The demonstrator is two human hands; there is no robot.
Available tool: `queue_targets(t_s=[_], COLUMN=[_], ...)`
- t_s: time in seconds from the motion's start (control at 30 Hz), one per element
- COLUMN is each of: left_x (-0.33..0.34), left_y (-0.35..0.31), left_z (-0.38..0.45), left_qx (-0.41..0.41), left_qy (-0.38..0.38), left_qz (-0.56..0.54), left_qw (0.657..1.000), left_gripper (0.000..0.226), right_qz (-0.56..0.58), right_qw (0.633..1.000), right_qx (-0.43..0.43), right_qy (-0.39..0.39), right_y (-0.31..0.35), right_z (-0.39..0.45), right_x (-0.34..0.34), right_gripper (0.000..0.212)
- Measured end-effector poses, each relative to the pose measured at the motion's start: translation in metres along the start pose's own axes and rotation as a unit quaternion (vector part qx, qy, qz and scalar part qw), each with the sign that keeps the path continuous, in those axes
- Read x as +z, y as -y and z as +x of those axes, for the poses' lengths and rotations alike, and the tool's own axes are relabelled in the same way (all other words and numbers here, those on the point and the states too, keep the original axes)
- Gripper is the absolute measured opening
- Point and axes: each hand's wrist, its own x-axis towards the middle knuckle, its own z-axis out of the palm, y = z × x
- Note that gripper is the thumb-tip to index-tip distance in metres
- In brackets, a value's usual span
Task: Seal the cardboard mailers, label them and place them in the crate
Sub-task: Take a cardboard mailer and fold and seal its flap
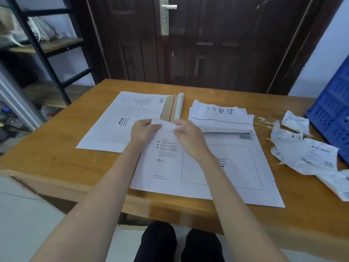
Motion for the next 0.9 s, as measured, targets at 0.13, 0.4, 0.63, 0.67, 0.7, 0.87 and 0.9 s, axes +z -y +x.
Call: queue_targets(t_s=[0.13,0.4,0.63,0.67,0.7,0.87,0.9], left_x=[-0.005,-0.025,-0.024,-0.026,-0.028,-0.047,-0.049], left_y=[-0.008,-0.022,-0.017,-0.016,-0.016,-0.024,-0.025], left_z=[0.0,0.01,0.008,0.009,0.01,0.011,0.011], left_qx=[-0.038,-0.009,0.071,0.062,0.05,-0.031,-0.046], left_qy=[0.019,0.034,-0.08,-0.075,-0.066,0.0,0.01], left_qz=[-0.038,-0.018,0.108,0.078,0.048,-0.088,-0.101], left_qw=[0.998,0.999,0.988,0.992,0.995,0.996,0.994], left_gripper=[0.003,0.016,0.024,0.024,0.024,0.021,0.021], right_qz=[-0.081,-0.255,-0.242,-0.233,-0.224,-0.202,-0.202], right_qw=[0.981,0.942,0.957,0.959,0.961,0.965,0.965], right_qx=[0.004,0.092,0.066,0.062,0.059,0.057,0.055], right_qy=[-0.178,-0.199,-0.143,-0.149,-0.153,-0.155,-0.157], right_y=[-0.019,-0.059,-0.065,-0.066,-0.068,-0.071,-0.071], right_z=[-0.009,-0.022,-0.021,-0.021,-0.02,-0.018,-0.018], right_x=[-0.026,-0.094,-0.089,-0.088,-0.088,-0.083,-0.082], right_gripper=[0.028,0.057,0.061,0.06,0.059,0.051,0.049])
